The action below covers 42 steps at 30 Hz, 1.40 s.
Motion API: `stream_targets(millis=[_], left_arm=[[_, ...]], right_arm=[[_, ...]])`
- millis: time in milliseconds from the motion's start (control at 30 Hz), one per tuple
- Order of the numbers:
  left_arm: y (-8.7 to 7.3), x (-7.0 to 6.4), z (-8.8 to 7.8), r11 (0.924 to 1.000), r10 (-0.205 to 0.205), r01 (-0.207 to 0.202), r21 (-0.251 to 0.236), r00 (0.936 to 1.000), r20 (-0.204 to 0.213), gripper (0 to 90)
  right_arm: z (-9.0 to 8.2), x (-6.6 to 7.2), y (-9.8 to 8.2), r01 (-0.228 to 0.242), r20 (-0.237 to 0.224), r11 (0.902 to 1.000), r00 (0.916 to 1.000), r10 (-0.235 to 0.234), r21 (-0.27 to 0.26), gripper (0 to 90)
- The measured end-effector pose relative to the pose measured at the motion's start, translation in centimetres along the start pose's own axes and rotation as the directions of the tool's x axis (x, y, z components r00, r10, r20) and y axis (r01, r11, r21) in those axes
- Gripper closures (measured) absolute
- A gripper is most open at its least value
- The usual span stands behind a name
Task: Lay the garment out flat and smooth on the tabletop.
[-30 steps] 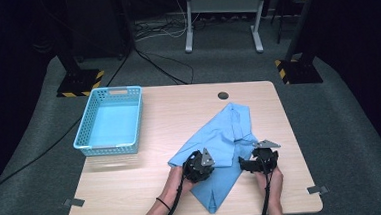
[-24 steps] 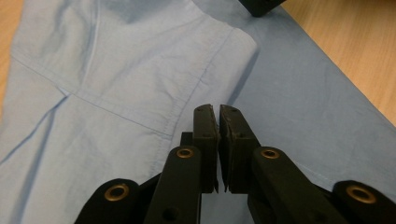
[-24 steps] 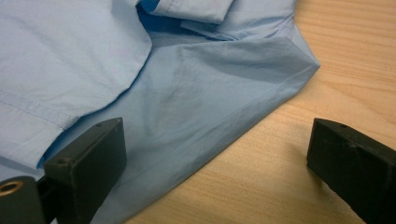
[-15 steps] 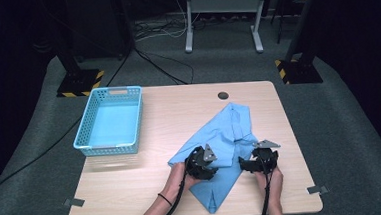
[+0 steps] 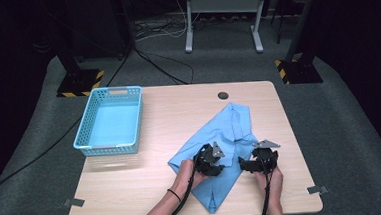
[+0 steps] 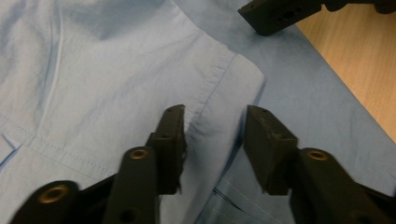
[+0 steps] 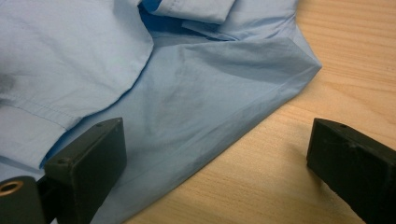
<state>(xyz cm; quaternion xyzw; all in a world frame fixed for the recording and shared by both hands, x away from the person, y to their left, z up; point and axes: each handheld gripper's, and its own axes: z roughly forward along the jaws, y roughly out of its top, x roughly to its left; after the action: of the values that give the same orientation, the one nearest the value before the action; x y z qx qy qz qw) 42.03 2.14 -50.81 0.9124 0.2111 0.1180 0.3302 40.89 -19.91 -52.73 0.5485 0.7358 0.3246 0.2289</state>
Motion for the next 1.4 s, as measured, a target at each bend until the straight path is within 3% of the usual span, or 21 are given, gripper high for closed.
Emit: stream_targets(millis=[167, 367, 633, 1033, 1233, 1400], left_arm=[[0.1, -0.1, 0.1, 0.9996, 0.027, -0.027, -0.004, 0.9996, -0.011, 77.4], [0.1, 0.0, 0.0, 0.9990, 0.034, -0.035, -0.030, 0.9990, -0.028, 87.3], [0.4, 0.7, -0.9, 0.9968, 0.019, -0.023, -0.076, 0.9987, -0.047, 87.8], [1.2, 3.5, -2.5, 0.9914, -0.042, 0.035, -0.126, 0.9978, -0.052, 88.3], [1.0, 4.8, -2.7, 0.9866, -0.083, 0.076, -0.144, 0.9956, -0.044, 88.4], [0.6, 6.4, -3.3, 0.9777, -0.131, 0.120, -0.172, 0.9899, -0.054, 88.6]], right_arm=[[0.0, 0.0, 0.0, 0.000, -0.001, 1.0000, 1.0000, 0.000, 0.000, 4.0], [0.0, 0.0, 0.0, 0.001, -0.001, 1.0000, 1.0000, -0.001, 0.000, 4.0], [0.0, 0.0, 0.0, 0.000, 0.000, 1.0000, 1.0000, 0.000, 0.000, 4.1], [0.0, 0.0, 0.0, -0.001, -0.001, 1.0000, 1.0000, 0.001, 0.000, 4.1], [0.0, 0.0, 0.0, 0.000, -0.001, 1.0000, 1.0000, 0.000, 0.000, 4.1], [0.0, 0.0, 0.0, 0.000, -0.001, 1.0000, 1.0000, 0.000, -0.001, 4.2]])
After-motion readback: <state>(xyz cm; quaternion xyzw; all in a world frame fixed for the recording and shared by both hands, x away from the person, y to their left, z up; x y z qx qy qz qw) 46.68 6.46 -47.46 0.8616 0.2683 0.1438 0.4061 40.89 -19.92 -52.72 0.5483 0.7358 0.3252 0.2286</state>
